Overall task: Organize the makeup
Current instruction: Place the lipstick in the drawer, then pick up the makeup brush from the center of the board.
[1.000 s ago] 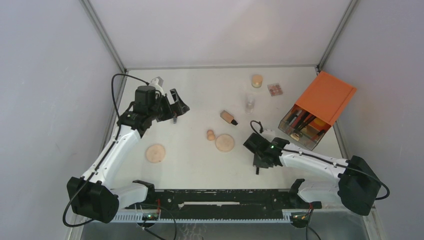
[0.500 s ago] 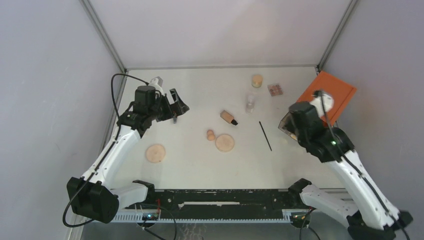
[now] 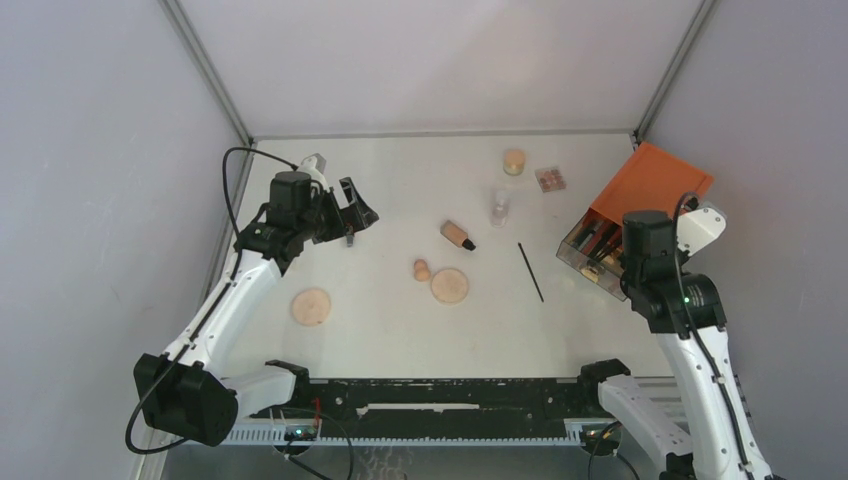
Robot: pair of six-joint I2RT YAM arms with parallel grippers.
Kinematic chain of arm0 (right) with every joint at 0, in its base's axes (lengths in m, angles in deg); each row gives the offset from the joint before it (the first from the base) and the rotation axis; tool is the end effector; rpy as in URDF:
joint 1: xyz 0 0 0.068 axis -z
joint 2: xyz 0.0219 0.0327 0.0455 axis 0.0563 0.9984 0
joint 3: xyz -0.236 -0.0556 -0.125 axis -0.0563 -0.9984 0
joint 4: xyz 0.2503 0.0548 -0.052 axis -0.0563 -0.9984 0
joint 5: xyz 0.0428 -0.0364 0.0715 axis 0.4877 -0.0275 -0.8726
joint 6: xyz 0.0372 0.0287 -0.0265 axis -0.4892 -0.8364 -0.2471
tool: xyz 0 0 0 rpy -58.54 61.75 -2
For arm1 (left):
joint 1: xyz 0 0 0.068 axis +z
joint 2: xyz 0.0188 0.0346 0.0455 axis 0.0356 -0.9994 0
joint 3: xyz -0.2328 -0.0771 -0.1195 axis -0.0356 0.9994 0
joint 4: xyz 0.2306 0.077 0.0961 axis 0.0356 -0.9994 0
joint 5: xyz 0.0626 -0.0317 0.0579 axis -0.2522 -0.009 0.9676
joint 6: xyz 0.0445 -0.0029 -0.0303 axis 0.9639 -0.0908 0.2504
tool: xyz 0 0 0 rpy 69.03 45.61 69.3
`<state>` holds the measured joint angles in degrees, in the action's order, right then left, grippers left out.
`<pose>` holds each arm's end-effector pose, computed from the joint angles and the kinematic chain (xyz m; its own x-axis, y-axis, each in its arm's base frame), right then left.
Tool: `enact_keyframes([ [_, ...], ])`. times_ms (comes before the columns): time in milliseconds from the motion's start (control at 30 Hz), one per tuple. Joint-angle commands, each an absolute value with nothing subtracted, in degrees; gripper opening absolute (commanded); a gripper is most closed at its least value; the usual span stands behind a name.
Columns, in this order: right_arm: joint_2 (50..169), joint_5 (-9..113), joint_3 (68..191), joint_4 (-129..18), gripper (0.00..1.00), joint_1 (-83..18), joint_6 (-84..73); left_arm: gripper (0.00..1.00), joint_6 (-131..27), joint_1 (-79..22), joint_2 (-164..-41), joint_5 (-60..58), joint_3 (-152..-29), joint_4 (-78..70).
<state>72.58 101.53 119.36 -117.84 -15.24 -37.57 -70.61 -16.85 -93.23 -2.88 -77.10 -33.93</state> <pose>0.1155 0.0002 0.3752 -0.3011 0.4119 -0.8600 0.6670 0.7355 0.1187 0.2435 -0.0709 0.3195 -0.6802 -0.3301 -0.6545 0.0563 0.8667 -0.4957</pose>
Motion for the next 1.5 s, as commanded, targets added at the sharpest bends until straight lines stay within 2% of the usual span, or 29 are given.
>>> enact_keyframes([
  [0,74.6,97.1,116.5,-116.0,0.00,-11.2,-33.4,1.00,-70.8,-16.5,-93.0,-3.0,-76.7,-32.5],
  [100,75.6,94.5,114.3,-115.0,0.01,-9.8,-32.9,1.00,-70.9,-16.5,-93.1,-3.0,-76.6,-32.3],
  [167,75.7,92.0,113.9,-114.6,0.07,-9.6,-32.4,1.00,-70.9,-16.5,-93.0,-3.2,-76.6,-32.3],
  [233,75.3,89.3,114.3,-114.6,0.26,-9.6,-31.4,1.00,-70.8,-16.5,-92.8,-2.9,-76.6,-32.4],
  [267,75.0,88.5,114.4,-114.6,0.40,-9.6,-31.1,1.00,-70.7,-16.5,-92.7,-2.8,-76.6,-32.4],
  [300,74.7,88.4,114.7,-114.9,0.48,-9.6,-30.9,1.00,-70.7,-16.5,-92.8,-2.8,-76.6,-32.4],
  [333,74.4,88.4,115.2,-115.2,0.50,-9.6,-30.8,1.00,-70.7,-16.5,-92.8,-2.8,-76.6,-32.4],
  [567,71.8,85.8,121.8,-114.9,0.51,-9.6,-27.4,1.00,-70.9,-16.5,-92.8,-3.0,-76.6,-32.3],
  [733,71.1,66.6,123.1,-107.0,0.48,-11.7,-21.1,1.00,-70.9,-16.5,-92.6,-2.9,-76.5,-32.1],
  [800,73.9,65.0,123.1,-106.1,0.48,-17.6,-21.1,1.00,-71.0,-16.5,-92.7,-3.0,-76.3,-32.0],
  [933,83.4,80.4,123.1,-105.3,0.48,-40.7,-20.6,1.00,-71.3,-16.5,-92.4,-2.8,-75.9,-31.8],
  [1067,95.4,78.5,122.6,-103.4,0.49,-48.2,-20.0,1.00,-70.9,-16.5,-91.8,-2.2,-75.7,-32.4],
  [1233,105.7,76.2,118.2,-99.3,0.51,-48.2,-21.3,1.00,-70.6,-16.5,-91.1,-1.3,-75.5,-33.2],
  [1467,115.1,76.6,117.5,-94.1,0.50,-39.3,-20.2,1.00,-70.3,-16.5,-91.1,-1.0,-75.2,-33.4],
])
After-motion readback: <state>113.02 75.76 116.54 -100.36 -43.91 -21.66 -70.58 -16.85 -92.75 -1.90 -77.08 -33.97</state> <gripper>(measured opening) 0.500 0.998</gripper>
